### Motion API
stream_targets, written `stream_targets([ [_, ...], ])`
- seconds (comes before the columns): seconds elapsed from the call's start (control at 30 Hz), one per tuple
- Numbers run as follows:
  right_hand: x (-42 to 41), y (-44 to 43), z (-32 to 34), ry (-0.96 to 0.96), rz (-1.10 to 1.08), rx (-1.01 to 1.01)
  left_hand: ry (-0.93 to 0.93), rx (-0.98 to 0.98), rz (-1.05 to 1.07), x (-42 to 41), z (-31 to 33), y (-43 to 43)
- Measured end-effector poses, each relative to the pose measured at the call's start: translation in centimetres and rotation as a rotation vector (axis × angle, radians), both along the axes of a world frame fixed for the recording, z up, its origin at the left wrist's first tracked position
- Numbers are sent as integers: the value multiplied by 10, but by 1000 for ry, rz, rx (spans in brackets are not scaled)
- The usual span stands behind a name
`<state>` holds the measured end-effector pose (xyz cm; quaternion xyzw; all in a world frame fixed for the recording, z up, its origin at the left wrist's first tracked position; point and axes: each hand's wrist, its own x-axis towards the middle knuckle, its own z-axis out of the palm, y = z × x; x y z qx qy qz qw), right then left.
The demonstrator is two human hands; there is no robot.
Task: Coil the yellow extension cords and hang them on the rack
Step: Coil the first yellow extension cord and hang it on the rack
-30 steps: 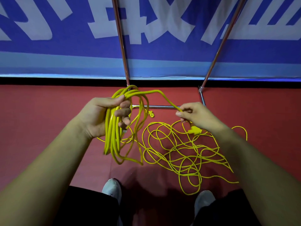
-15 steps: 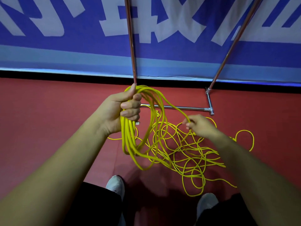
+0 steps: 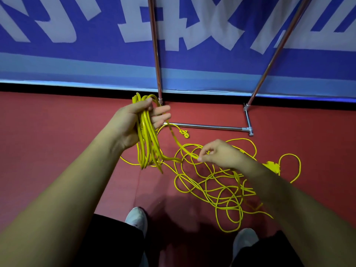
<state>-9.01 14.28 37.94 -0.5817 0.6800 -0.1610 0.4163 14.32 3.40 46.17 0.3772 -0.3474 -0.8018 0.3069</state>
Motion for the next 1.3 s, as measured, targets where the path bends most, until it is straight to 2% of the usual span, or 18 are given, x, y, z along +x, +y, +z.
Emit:
stream_targets([
  [0.07,8,4,28,13,213,49,-140,-52,-49,-4,-4,4],
  [0.17,15,11,64,-154,390,91,-277,-76,-264,-11,-13,16],
  [0.27,17,12,82,-374,342,-43,-329,-52,-491,-16,-16,34],
  [0.4,7,3,76,-583,60,-188,-202,-14,-614,-20,-11,40],
  [0.43,1,1,71,-551,10,-200,-129,12,-625,-20,-11,38],
  [0.53,-31,-3,44,-271,-44,-204,85,110,-623,-17,-9,31],
  [0.6,-55,-2,25,-90,-47,-134,157,148,-584,-13,-8,27],
  [0.63,-65,-1,16,-73,-72,-94,167,148,-567,-10,-6,24],
  [0.67,-70,1,11,-122,-117,-76,163,135,-557,-8,-4,22],
  [0.73,-71,2,8,-339,-236,-88,124,114,-545,-5,-1,22],
  [0.87,-50,-7,26,-624,-328,-247,-180,-44,-380,1,-17,17],
  [0.93,-42,-10,34,-693,-324,-305,-230,-58,-360,5,-27,10],
  [1.1,-28,-11,49,-366,-125,-370,-175,37,-363,8,-34,5],
  [1.2,-13,-7,59,-318,-22,-374,-147,26,-399,2,-30,17],
  [1.3,6,-6,68,-292,105,-375,-206,-22,-390,-8,-25,29],
])
